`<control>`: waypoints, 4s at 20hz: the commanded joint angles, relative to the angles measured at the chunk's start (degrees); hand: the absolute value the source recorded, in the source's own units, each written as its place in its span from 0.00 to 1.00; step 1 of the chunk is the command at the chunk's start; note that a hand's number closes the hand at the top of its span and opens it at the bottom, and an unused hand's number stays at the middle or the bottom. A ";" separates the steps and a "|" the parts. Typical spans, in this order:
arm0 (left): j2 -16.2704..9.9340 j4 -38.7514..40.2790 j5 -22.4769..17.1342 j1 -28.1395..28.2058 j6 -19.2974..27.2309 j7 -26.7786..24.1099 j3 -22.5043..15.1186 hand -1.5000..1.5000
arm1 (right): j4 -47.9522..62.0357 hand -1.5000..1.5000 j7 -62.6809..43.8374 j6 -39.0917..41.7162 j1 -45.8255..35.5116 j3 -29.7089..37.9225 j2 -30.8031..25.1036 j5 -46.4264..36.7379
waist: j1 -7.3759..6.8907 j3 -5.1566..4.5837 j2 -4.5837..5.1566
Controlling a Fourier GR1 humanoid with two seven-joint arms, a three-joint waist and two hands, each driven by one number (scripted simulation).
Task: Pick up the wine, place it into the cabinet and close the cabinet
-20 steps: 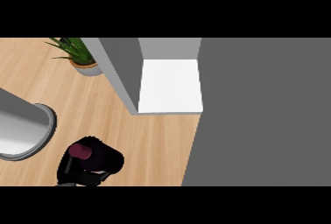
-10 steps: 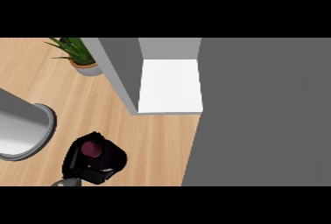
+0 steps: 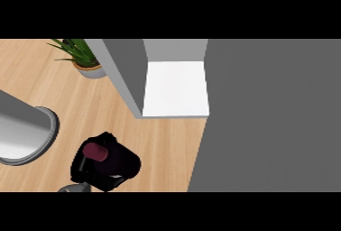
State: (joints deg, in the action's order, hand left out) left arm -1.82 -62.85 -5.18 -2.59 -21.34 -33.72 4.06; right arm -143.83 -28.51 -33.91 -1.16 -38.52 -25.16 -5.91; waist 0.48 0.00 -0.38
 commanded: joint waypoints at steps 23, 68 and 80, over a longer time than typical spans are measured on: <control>1.41 -18.88 -1.03 -4.10 28.21 15.16 -17.96 1.00 | -13.19 0.00 2.44 -0.37 9.58 -0.07 -6.42 -1.77 | 0.68 -0.03 0.11; 1.82 41.33 -18.48 -52.68 42.71 8.56 -19.53 1.00 | -6.44 0.00 15.95 5.62 13.11 4.23 -5.67 8.91 | 4.24 -0.03 1.50; -0.21 51.06 -21.03 -57.63 40.13 6.31 -13.37 1.00 | -9.84 0.00 20.07 7.45 19.88 3.22 -7.45 9.38 | 5.93 -0.04 1.82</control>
State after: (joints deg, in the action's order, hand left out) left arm -0.54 -14.58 -25.96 -59.34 19.74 -26.55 -10.61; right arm -143.35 -5.85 -26.97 14.56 -35.11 -31.01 -0.11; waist 5.90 -0.03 1.38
